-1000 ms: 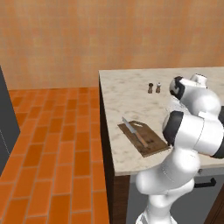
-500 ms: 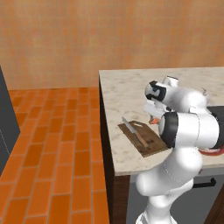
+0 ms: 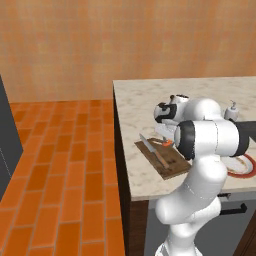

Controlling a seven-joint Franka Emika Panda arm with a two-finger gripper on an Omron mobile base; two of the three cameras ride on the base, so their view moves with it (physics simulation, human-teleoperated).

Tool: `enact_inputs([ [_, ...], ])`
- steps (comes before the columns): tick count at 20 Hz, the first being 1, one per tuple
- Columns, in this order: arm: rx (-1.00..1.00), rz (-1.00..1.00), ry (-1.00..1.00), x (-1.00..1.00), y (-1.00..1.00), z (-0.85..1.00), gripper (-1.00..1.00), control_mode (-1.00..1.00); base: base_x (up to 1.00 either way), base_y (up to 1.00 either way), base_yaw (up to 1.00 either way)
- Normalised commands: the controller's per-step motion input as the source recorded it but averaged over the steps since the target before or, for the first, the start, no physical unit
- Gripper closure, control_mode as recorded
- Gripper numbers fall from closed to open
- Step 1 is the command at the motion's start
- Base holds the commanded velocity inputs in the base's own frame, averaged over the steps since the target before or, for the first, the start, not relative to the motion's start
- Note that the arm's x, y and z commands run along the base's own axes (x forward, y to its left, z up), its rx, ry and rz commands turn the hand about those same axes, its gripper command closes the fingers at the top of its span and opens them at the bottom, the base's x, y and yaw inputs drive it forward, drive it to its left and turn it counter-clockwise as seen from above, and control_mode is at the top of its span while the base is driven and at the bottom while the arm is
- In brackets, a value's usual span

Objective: Pick up the knife from the drawer and place it on the cutting board. Then place the meat from the plate to the cutting board.

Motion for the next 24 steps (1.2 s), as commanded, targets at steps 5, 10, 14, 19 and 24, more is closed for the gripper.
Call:
enact_inputs([
  [5,-0.03,0.00,0.00,0.22,0.00,-0.18,1.00,-1.00,0.00,0.00,0.00],
  [10,-0.01,0.00,0.01,0.00,0.02,-0.04,-1.00,-1.00,0.00,0.00,0.00],
  [14,0.00,0.00,0.00,0.00,0.00,0.00,-1.00,-1.00,0.00,0.00,0.00],
  [19,-0.01,0.00,0.00,0.00,0.04,0.09,-1.00,-1.00,0.00,0.00,0.00],
  [24,-0.36,0.09,0.09,-0.13,0.89,0.84,-1.00,-1.00,0.00,0.00,0.00],
])
